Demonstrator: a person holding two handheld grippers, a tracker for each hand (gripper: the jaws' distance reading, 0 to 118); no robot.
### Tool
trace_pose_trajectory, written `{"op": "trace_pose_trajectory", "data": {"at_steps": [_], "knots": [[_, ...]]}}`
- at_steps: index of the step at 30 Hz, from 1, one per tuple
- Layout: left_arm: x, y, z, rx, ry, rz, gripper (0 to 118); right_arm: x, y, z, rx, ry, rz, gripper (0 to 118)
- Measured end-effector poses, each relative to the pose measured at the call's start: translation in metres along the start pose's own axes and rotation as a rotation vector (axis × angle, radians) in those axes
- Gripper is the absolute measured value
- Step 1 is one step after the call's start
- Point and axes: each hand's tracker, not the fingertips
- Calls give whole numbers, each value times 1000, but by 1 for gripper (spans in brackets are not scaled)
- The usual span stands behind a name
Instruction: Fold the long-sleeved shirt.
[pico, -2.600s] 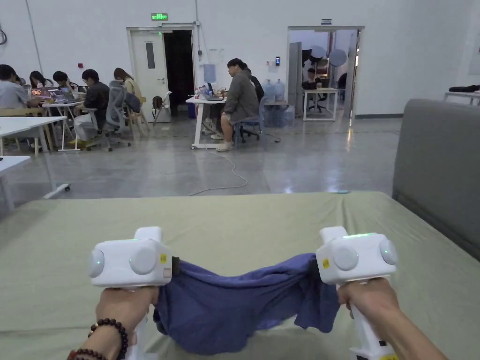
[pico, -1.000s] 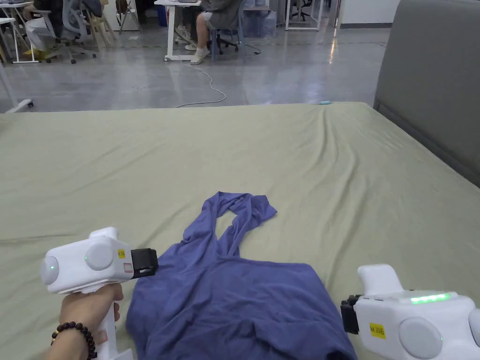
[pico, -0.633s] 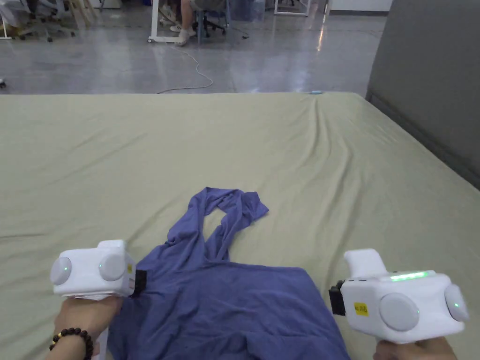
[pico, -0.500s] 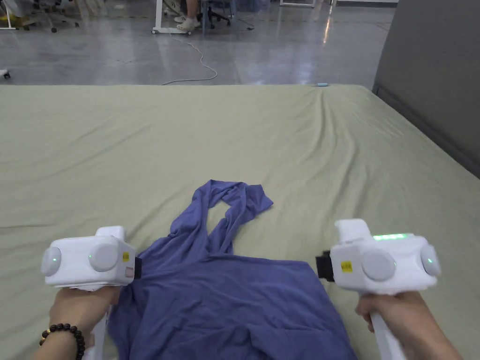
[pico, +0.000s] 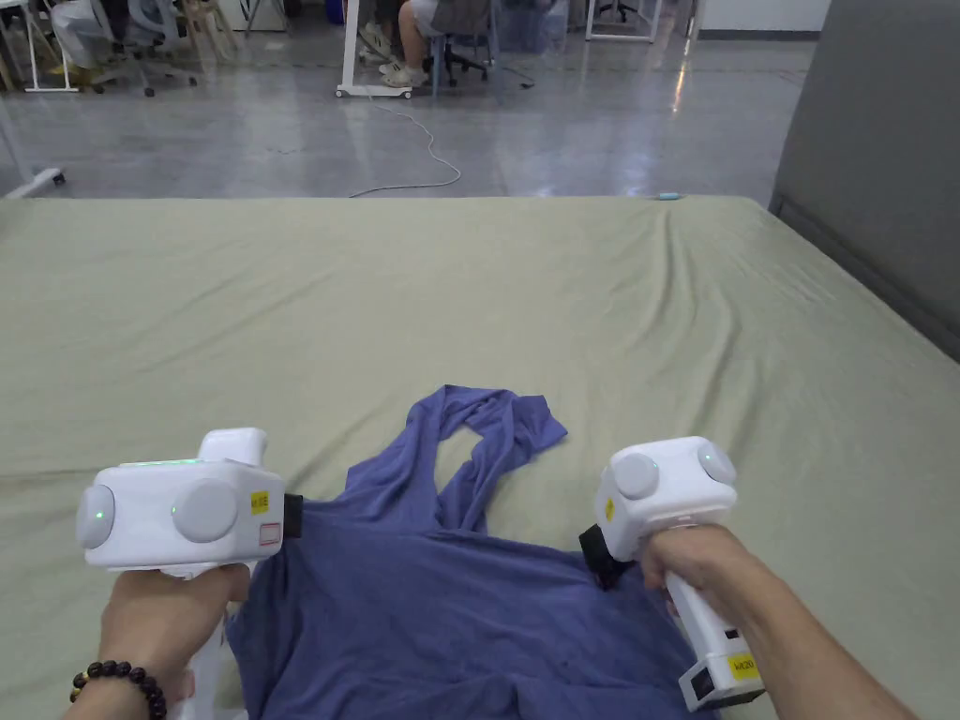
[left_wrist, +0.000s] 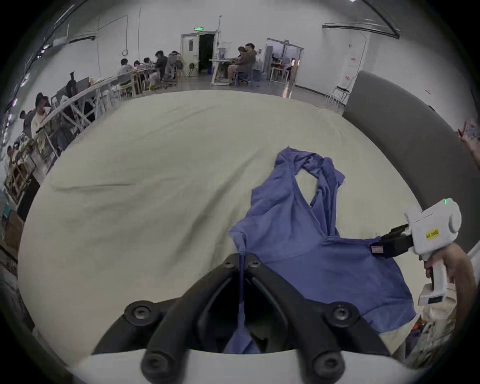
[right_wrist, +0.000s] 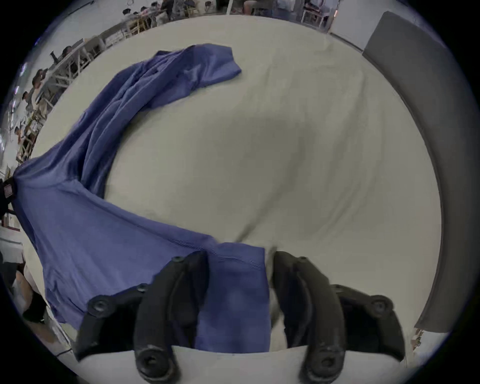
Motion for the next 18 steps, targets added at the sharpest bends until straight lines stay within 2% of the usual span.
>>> {"op": "trace_pose_trajectory", "data": {"at_steps": [2,4,7,10,13,15,18], "knots": [[3,2,2,6,-12,12,0,-5,-8,14,54,-101,47,0],[6,8,9,19,-26,19,0,4,-17,34,121,-39,33,0],[13,25,37,122,-46,-1,0,26,-22,84,279,93,-58,0],[17,64,80,249,-111,30,0,38,-12,161,466,57,-11,0],[22,115,130,392,-119,34,0,51,20,242,631,69,-12,0],[28,158,160,448,-151,41,0,57,47,295,698,24,30,0],[37,220,204,543,-152,16,0,60,85,366,798,0,33,0]]}}
